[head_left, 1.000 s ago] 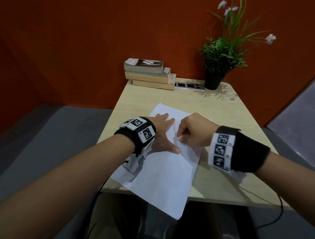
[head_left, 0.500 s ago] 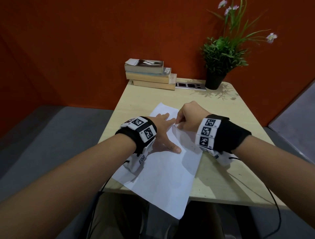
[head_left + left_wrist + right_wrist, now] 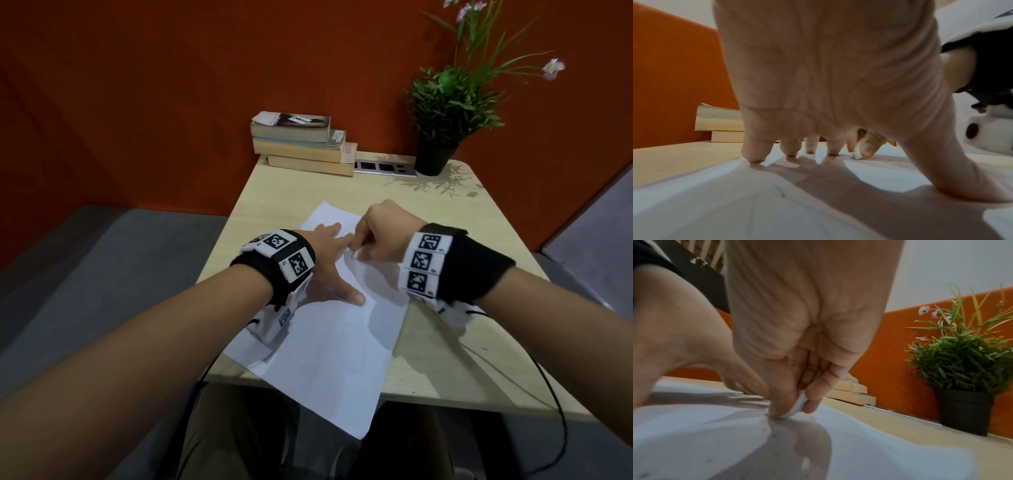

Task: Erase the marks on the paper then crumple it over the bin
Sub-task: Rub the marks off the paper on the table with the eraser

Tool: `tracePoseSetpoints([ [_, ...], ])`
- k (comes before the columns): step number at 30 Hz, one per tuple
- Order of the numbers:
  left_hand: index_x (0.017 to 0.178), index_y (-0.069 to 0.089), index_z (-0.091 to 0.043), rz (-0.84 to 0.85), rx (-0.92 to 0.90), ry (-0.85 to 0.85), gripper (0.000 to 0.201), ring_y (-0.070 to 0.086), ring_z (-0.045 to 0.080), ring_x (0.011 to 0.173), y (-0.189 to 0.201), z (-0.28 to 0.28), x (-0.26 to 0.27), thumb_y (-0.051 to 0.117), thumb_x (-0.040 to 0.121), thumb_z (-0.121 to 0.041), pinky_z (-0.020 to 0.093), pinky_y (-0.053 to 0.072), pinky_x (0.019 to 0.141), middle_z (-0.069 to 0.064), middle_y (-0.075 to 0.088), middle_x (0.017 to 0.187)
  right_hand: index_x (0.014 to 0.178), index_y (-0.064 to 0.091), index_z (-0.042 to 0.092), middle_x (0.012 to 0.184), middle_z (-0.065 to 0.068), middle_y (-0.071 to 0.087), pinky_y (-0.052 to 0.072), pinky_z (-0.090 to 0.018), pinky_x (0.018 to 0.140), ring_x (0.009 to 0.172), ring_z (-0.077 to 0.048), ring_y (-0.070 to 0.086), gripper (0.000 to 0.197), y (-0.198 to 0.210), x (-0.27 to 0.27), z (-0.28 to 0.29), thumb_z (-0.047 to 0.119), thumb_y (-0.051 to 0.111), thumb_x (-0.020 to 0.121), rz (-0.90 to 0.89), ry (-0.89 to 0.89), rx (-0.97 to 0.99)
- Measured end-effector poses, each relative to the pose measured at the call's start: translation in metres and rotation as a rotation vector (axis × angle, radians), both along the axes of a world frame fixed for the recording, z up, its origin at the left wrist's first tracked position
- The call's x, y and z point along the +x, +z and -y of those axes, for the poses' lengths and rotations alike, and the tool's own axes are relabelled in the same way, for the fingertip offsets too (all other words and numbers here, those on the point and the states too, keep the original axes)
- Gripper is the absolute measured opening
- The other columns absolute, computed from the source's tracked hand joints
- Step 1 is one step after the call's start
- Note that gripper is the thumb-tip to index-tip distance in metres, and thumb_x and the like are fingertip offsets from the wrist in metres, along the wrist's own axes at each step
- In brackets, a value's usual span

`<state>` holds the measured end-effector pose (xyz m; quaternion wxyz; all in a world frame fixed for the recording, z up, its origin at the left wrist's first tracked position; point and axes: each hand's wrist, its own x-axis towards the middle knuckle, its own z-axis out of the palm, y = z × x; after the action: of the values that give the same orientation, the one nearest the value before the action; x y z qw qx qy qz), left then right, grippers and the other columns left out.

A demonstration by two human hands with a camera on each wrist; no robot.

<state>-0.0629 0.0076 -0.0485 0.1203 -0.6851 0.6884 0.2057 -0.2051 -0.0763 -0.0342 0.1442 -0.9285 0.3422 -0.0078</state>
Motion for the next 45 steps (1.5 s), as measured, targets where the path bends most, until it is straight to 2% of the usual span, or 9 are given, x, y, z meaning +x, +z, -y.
tracePoseSetpoints([
  [3, 0.158, -0.006, -0.040, 0.005, 0.005, 0.004, 0.126, -0.007, 0.021, 0.155, 0.001, 0.000, 0.000, 0.066, 0.065, -0.085, 0.056, 0.018, 0.118, -0.002, -0.008, 0.168, 0.084, 0.080, 0.018, 0.079, 0.006, 0.074, 0.060, -0.029, 0.077, 0.075, -0.011, 0.069, 0.008, -0.002, 0.004, 0.005, 0.015, 0.078, 0.076, 0.035, -0.027, -0.011],
  [6, 0.160, -0.005, -0.031, 0.034, 0.010, 0.003, 0.128, -0.006, 0.020, 0.155, 0.002, 0.000, -0.001, 0.065, 0.067, -0.085, 0.054, 0.019, 0.118, -0.002, -0.010, 0.168, 0.083, 0.079, 0.022, 0.078, 0.010, 0.072, 0.056, -0.021, 0.069, 0.074, -0.007, 0.067, 0.009, -0.005, -0.012, -0.009, 0.016, 0.076, 0.078, 0.028, -0.030, 0.008],
  [12, 0.159, -0.012, -0.028, 0.014, 0.044, 0.014, 0.132, -0.013, 0.020, 0.154, 0.001, 0.000, 0.000, 0.065, 0.067, -0.084, 0.052, 0.013, 0.122, -0.003, -0.019, 0.167, 0.088, 0.079, 0.024, 0.088, 0.012, 0.074, 0.055, -0.019, 0.075, 0.081, -0.002, 0.066, 0.015, -0.004, -0.041, -0.034, 0.017, 0.073, 0.076, -0.059, 0.089, 0.090],
  [22, 0.157, -0.005, -0.043, -0.014, 0.023, 0.002, 0.127, -0.009, 0.021, 0.154, -0.001, 0.003, 0.003, 0.066, 0.061, -0.087, 0.058, 0.017, 0.119, 0.000, -0.009, 0.168, 0.078, 0.079, 0.020, 0.075, 0.006, 0.072, 0.062, -0.036, 0.076, 0.073, -0.015, 0.069, 0.012, -0.008, 0.009, 0.009, 0.011, 0.072, 0.075, 0.042, -0.043, -0.014],
  [27, 0.159, -0.007, -0.032, 0.073, -0.032, 0.013, 0.131, -0.007, 0.017, 0.155, -0.007, -0.003, -0.002, 0.058, 0.063, -0.092, 0.050, 0.019, 0.119, -0.005, -0.013, 0.168, 0.084, 0.080, 0.021, 0.083, 0.012, 0.073, 0.057, -0.022, 0.076, 0.077, -0.003, 0.066, 0.014, -0.007, -0.026, -0.022, 0.012, 0.071, 0.078, 0.018, 0.027, 0.026],
  [31, 0.158, -0.011, -0.031, 0.088, -0.029, 0.017, 0.132, -0.008, 0.015, 0.154, -0.008, -0.003, -0.002, 0.055, 0.062, -0.093, 0.049, 0.018, 0.120, -0.007, -0.017, 0.167, 0.087, 0.079, 0.024, 0.085, 0.016, 0.071, 0.049, -0.012, 0.069, 0.077, 0.001, 0.063, 0.017, -0.004, -0.045, -0.036, 0.014, 0.071, 0.077, -0.053, 0.111, 0.070],
  [35, 0.159, -0.008, -0.033, 0.081, -0.052, 0.012, 0.129, -0.005, 0.016, 0.155, -0.005, -0.004, -0.002, 0.055, 0.063, -0.092, 0.049, 0.019, 0.119, -0.005, -0.012, 0.168, 0.085, 0.079, 0.025, 0.084, 0.014, 0.072, 0.057, -0.023, 0.075, 0.077, -0.002, 0.066, 0.014, -0.005, -0.026, -0.017, 0.015, 0.072, 0.078, -0.003, 0.033, 0.057],
  [39, 0.156, -0.006, -0.045, 0.004, -0.029, 0.001, 0.127, -0.007, 0.019, 0.155, -0.005, -0.003, 0.002, 0.059, 0.059, -0.093, 0.055, 0.018, 0.118, -0.003, -0.009, 0.168, 0.082, 0.079, 0.021, 0.080, 0.008, 0.073, 0.060, -0.032, 0.079, 0.075, -0.010, 0.068, 0.014, -0.007, 0.001, 0.002, 0.012, 0.070, 0.078, 0.064, -0.016, -0.009],
  [45, 0.158, -0.013, -0.033, 0.051, 0.006, 0.014, 0.132, -0.012, 0.017, 0.154, -0.004, -0.003, 0.000, 0.057, 0.063, -0.092, 0.050, 0.012, 0.121, -0.004, -0.020, 0.166, 0.082, 0.079, 0.022, 0.083, 0.011, 0.073, 0.058, -0.024, 0.075, 0.076, -0.005, 0.067, 0.013, -0.009, -0.019, -0.017, 0.013, 0.070, 0.079, 0.034, 0.025, 0.023],
])
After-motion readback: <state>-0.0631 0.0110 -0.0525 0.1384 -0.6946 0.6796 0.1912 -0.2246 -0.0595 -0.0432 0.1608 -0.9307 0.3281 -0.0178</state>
